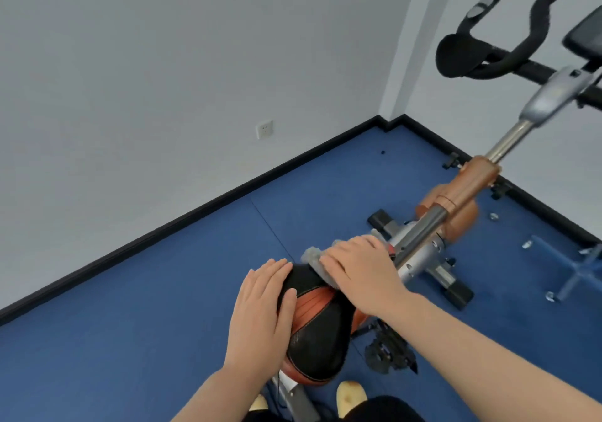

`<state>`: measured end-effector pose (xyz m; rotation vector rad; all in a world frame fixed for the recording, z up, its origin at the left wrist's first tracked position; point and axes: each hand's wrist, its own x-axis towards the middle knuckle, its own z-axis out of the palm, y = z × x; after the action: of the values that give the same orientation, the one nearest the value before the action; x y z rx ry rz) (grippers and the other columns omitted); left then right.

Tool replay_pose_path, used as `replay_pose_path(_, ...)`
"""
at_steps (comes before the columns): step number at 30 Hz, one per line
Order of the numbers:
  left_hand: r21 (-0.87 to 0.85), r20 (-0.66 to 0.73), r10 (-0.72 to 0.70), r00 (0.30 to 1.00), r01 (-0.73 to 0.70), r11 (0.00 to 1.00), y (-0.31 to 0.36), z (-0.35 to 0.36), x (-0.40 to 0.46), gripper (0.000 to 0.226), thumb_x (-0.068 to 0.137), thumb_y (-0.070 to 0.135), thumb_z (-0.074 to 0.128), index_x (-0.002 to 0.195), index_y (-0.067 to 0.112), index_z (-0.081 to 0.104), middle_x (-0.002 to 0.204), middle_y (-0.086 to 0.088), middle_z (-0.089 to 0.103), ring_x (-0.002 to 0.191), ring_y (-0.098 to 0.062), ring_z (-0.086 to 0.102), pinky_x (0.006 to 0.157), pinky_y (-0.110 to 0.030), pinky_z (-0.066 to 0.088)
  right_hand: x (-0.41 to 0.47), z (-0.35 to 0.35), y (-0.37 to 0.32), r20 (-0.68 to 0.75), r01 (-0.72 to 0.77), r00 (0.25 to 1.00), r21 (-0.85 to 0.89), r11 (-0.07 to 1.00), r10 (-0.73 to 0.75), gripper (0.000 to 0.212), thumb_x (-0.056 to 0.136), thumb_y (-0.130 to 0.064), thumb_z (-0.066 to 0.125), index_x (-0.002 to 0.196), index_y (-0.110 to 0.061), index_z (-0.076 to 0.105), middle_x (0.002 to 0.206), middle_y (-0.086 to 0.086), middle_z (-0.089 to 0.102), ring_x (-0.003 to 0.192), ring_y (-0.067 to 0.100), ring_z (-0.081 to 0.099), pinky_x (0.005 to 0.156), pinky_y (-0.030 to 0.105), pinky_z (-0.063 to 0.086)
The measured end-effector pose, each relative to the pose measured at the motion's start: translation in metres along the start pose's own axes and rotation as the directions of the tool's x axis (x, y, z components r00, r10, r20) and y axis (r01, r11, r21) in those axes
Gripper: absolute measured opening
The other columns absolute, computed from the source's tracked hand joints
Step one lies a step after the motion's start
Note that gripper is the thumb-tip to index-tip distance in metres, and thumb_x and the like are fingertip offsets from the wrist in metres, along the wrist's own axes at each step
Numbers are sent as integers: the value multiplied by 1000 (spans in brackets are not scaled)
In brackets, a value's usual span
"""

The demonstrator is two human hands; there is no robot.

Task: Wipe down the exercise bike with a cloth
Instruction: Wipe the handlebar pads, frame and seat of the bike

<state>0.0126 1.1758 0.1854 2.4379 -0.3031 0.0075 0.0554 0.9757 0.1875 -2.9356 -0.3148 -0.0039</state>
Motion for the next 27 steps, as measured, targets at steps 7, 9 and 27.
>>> replay_pose_path(7,73,82,158,984,-164,984,-8,-3,26,32,99,23,50,129,25,60,130,14,60,122,-6,51,108,-29,38,4,-4,19,-52,-285,955,119,951,293,42,104,-37,28,95,-21,66,106,-5,64,99,19,54,95,33,36)
replay_pose_path(9,58,49,156,987,-159,986,-9,-1,26,31,97,19,55,126,24,63,126,13,62,118,-7,53,104,-30,41,4,2,3,-75,-454,883,122,883,464,36,104,-29,30,111,-19,64,124,0,58,118,24,49,103,36,32)
replay_pose_path(27,-203,201,400,894,-361,910,-43,-16,35,46,99,27,33,139,17,53,145,9,48,136,-6,39,116,-31,29,-50,13,-126,104,-762,626,290,579,773,62,102,-48,17,155,-24,-3,159,12,-23,147,29,10,110,45,36)
